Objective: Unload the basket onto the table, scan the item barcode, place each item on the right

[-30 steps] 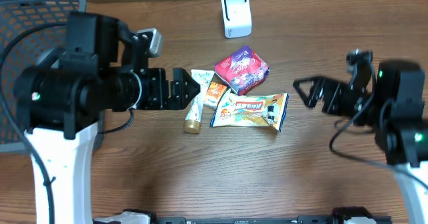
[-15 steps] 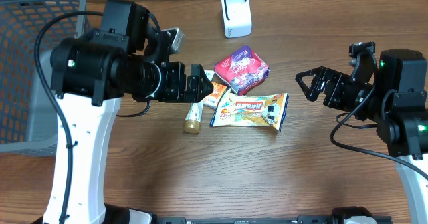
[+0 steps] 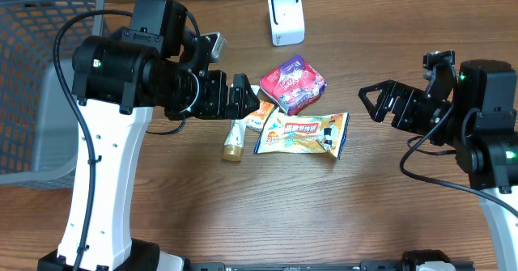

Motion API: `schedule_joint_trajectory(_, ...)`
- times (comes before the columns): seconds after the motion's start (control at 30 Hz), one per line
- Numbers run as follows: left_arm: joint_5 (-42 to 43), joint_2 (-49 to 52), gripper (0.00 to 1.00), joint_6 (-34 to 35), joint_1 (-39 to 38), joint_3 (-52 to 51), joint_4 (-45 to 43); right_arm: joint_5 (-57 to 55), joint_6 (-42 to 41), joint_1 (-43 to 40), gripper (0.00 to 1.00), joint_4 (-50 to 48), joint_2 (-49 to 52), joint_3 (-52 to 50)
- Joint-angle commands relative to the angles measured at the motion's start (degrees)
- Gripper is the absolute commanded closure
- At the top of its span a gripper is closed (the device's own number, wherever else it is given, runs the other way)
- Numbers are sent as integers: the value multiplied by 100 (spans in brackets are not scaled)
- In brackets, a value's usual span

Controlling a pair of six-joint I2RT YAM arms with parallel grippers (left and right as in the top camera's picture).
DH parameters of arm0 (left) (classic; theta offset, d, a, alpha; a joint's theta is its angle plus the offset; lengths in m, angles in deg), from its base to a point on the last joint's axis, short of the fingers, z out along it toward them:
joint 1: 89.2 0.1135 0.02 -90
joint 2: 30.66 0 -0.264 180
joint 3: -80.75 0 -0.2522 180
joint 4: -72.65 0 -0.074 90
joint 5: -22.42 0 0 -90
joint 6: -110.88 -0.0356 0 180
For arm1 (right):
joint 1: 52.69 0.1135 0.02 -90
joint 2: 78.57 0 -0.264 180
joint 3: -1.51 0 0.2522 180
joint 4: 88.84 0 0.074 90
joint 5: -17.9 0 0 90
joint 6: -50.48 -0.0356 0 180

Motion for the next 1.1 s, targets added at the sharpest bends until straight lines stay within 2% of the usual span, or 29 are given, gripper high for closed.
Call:
schedule_joint_trajectory(0.0,-57,61,0,118,-33,-22,0,-39,-39,-15,0,-33,0,151)
schedule_joint_trajectory(0.37,-57,61,0,118,-33,-22,0,-424,-42,-15,0,-35,0,151)
schedule_joint_trajectory(1.07,-57,61,0,118,-33,-22,0,-422,-44,-15,0,-74,0,151)
